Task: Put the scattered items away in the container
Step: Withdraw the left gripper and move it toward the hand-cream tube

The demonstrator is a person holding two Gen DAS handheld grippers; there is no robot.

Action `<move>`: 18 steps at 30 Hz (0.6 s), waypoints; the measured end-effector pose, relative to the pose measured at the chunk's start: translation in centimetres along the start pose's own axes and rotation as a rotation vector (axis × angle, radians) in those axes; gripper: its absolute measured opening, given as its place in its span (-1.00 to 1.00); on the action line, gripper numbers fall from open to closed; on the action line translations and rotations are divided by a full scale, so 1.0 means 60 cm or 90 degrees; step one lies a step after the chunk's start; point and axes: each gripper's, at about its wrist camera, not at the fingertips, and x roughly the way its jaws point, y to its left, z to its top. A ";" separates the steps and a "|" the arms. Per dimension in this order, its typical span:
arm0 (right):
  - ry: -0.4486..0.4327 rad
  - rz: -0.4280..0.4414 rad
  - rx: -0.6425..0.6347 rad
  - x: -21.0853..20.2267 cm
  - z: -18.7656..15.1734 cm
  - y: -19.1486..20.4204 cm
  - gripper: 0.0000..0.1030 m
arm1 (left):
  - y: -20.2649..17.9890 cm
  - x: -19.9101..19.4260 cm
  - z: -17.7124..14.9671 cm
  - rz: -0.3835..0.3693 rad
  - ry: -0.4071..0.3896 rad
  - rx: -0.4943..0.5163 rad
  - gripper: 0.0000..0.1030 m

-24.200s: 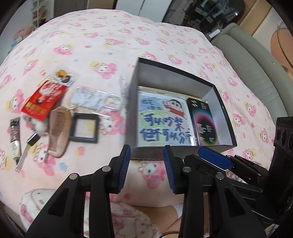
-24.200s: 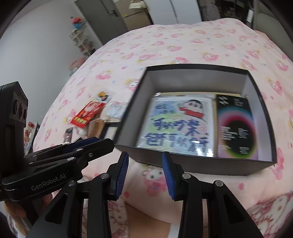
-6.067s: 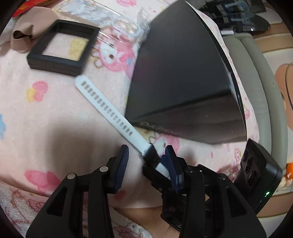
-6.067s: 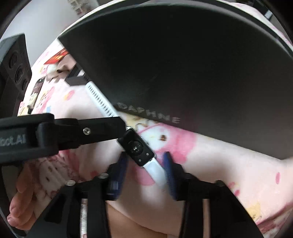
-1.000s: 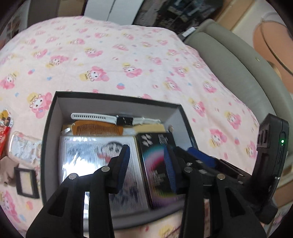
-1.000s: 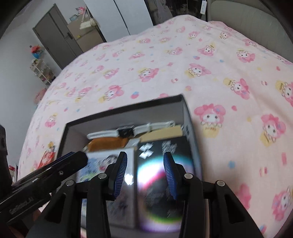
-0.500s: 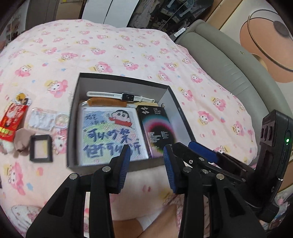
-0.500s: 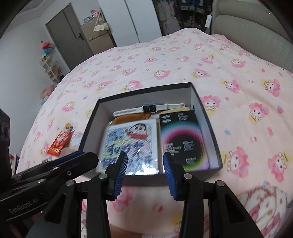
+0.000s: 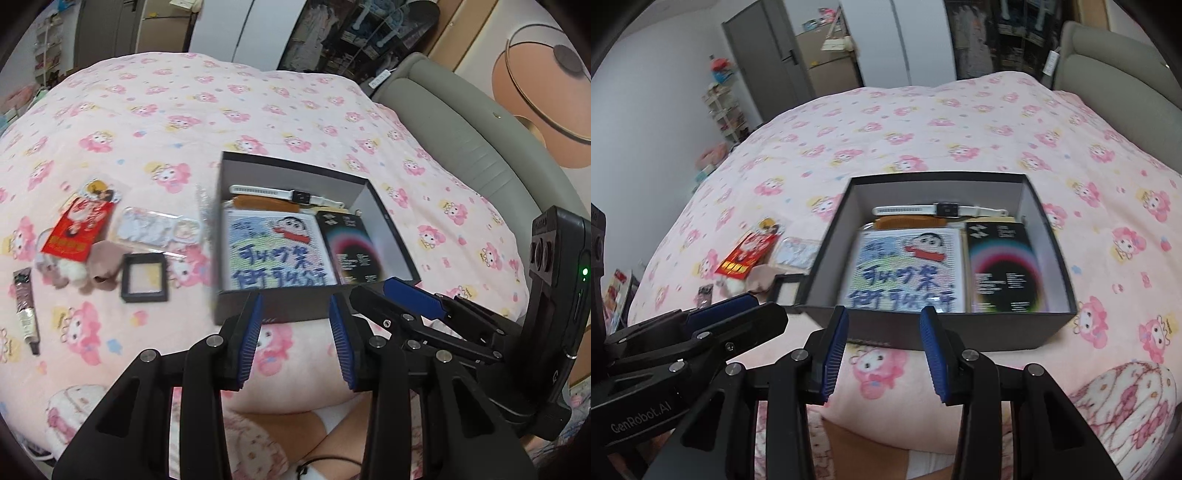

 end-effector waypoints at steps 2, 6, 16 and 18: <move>0.005 0.005 -0.016 0.005 -0.003 0.021 -0.29 | 0.015 -0.012 -0.006 0.012 -0.002 0.003 -0.31; 0.021 0.022 -0.031 0.019 -0.007 0.055 -0.29 | 0.049 -0.028 -0.015 0.026 -0.005 -0.012 -0.31; 0.058 0.033 -0.081 0.068 -0.018 0.153 -0.29 | 0.155 -0.051 -0.046 0.052 -0.012 -0.081 -0.31; 0.066 0.035 -0.092 0.080 -0.021 0.171 -0.29 | 0.177 -0.054 -0.052 0.060 -0.012 -0.096 -0.31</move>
